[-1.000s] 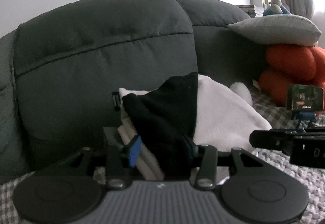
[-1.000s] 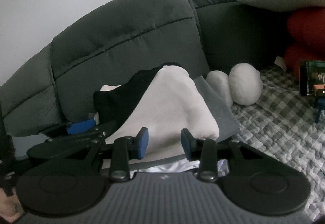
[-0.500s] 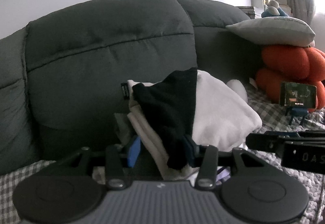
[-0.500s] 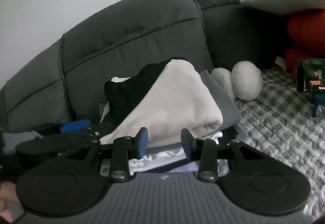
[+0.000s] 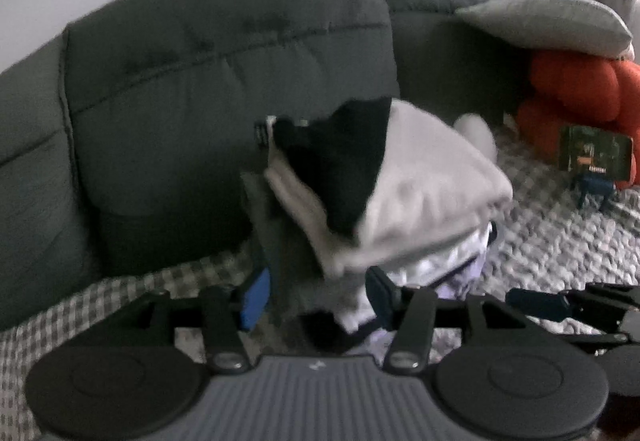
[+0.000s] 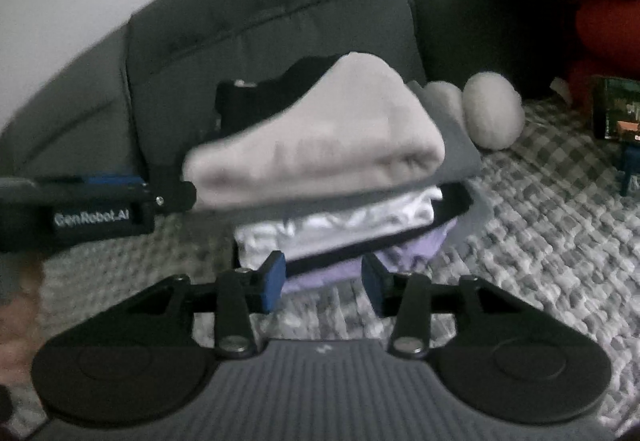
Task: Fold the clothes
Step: 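Open both grippers and withdraw them from the sweatshirt on the stack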
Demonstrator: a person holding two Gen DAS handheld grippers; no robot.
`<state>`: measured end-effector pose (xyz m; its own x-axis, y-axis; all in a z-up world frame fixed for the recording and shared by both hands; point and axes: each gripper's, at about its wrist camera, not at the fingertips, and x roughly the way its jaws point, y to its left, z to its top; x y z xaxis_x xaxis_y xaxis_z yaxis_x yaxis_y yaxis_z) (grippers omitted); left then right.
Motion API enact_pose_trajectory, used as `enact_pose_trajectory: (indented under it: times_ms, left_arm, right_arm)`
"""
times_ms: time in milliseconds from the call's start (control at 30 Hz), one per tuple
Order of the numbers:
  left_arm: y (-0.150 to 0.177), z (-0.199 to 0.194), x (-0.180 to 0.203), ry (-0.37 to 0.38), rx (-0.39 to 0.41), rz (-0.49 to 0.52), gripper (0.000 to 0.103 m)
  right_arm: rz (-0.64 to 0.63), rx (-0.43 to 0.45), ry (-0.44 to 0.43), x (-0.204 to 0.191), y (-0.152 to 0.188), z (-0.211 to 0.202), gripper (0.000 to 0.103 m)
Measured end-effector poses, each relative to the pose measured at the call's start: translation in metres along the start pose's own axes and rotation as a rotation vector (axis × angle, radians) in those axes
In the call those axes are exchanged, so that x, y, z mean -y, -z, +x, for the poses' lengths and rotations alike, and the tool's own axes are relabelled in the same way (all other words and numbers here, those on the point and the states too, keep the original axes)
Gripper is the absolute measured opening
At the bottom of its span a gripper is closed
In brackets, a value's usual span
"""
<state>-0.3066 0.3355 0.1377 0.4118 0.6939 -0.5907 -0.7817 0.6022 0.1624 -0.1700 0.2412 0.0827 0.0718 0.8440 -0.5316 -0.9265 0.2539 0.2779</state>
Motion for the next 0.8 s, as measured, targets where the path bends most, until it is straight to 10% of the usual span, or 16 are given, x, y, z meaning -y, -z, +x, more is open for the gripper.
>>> enact_pose_trajectory:
  times_ms: [800]
  left_arm:
    - [0.015, 0.007, 0.021, -0.123, -0.094, -0.047, 0.065]
  right_arm:
    - [-0.112, -0.027, 0.079, 0.001, -0.008, -0.026, 0.085]
